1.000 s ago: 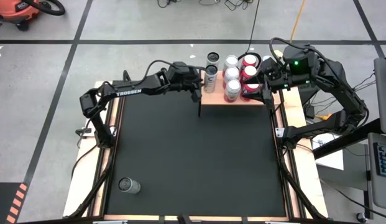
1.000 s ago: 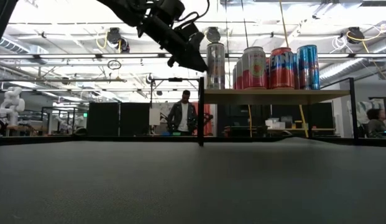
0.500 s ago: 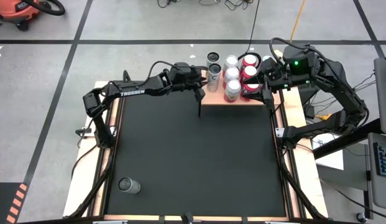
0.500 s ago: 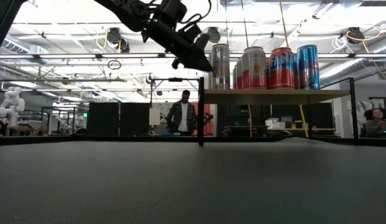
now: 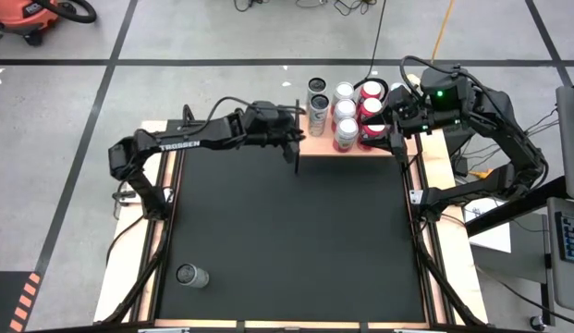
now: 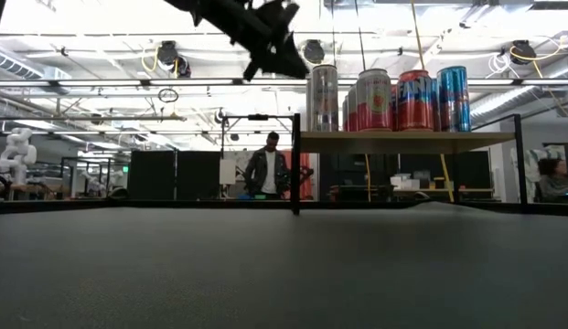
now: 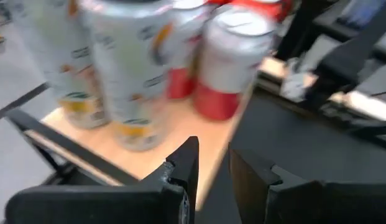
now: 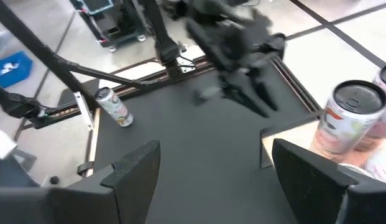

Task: Place canned beverage on shelf
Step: Put the top white yellow soda can on the shelf aligned with the other white yellow soda can

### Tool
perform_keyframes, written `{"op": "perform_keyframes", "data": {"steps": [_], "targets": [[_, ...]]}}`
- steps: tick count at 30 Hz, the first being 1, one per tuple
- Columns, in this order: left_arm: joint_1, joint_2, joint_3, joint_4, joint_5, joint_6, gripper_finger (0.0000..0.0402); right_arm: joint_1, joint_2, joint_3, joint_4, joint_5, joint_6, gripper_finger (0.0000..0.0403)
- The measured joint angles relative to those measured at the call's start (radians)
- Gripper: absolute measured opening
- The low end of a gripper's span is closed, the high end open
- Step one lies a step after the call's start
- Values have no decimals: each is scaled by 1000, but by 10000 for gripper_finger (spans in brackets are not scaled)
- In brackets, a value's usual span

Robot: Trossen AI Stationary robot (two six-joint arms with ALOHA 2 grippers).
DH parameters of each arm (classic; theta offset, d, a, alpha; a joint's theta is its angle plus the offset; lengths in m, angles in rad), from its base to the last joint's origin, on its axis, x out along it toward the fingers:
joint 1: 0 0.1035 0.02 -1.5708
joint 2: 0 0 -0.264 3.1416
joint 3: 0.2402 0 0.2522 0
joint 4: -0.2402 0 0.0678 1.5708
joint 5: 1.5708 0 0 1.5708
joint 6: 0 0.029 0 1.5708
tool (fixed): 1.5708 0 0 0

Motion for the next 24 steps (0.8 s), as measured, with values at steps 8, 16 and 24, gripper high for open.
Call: {"op": "perform_keyframes", "data": {"steps": [8, 16, 24], "targets": [[-111, -38, 0, -55, -12, -111, 86, -15, 93, 0, 4, 104, -45, 261], [-143, -99, -1, -194, -32, -184, 86, -97, 273, -2, 71, 141, -174, 149], [-142, -178, 1, -313, -91, -121, 86, -185, 337, -1, 62, 150, -274, 45]]}}
